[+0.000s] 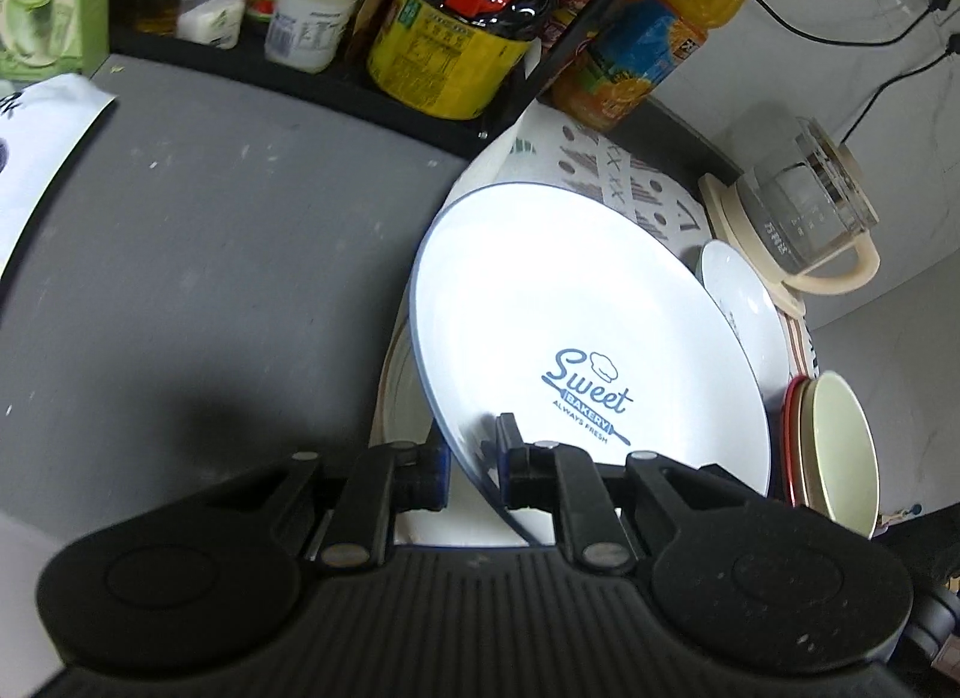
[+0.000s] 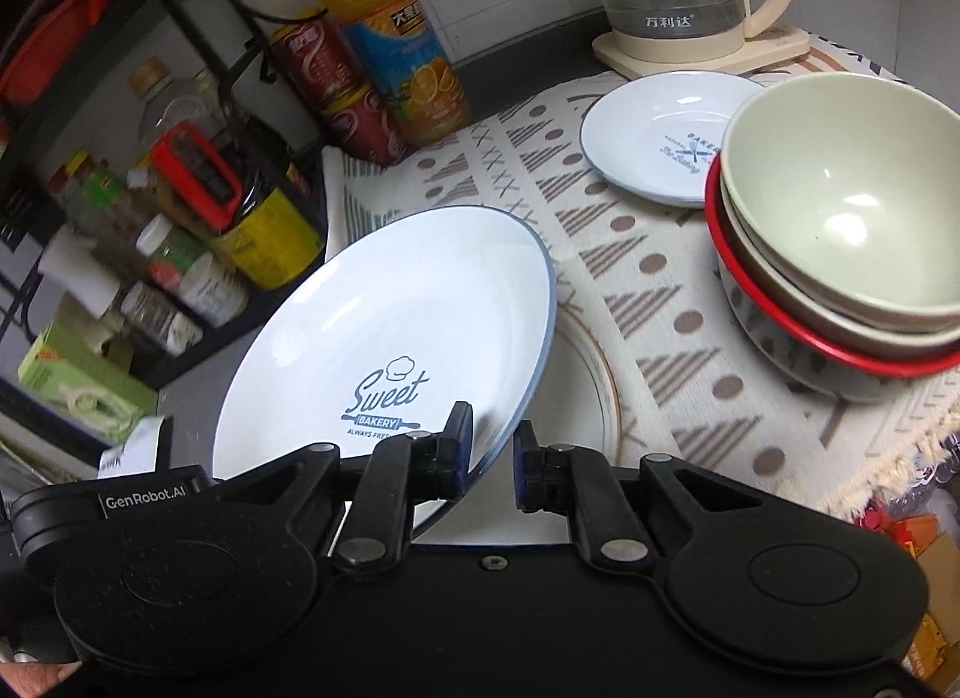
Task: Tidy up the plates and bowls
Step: 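Lift the 'Sweet' plate upright with the right tool, then lower the 'Sweet' plate onto the large white plate and open the right tool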
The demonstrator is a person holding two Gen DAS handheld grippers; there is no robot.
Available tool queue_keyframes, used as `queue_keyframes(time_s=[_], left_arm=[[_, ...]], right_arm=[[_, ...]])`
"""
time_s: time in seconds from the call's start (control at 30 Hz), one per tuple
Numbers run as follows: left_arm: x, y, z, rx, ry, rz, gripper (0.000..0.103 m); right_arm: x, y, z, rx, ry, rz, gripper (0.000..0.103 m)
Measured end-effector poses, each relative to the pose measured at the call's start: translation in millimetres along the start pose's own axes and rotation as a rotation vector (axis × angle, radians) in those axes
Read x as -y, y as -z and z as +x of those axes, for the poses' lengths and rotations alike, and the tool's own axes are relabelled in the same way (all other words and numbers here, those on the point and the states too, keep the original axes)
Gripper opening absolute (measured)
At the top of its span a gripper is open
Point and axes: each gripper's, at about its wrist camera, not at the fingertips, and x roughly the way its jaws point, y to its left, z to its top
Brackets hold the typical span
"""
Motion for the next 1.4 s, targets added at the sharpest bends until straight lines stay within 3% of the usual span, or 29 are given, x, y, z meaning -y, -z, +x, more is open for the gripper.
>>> queue_keyframes(time_s=[0.53,1.17,1.4], left_arm=[[8,34,0,-0.061,-0.020,0.056,0.015],[20,21,21,-0.155,-0.037,0.106,0.018],[17,7,21,-0.196,-0.080,0.120,0.020]], right_arm=[[22,28,-15,-0.029,0.030,0.024,0.013],[35,13,0,-0.064,0.031,0.095,0.012],[42,7,6,-0.067,0.027,0.126,0.009]])
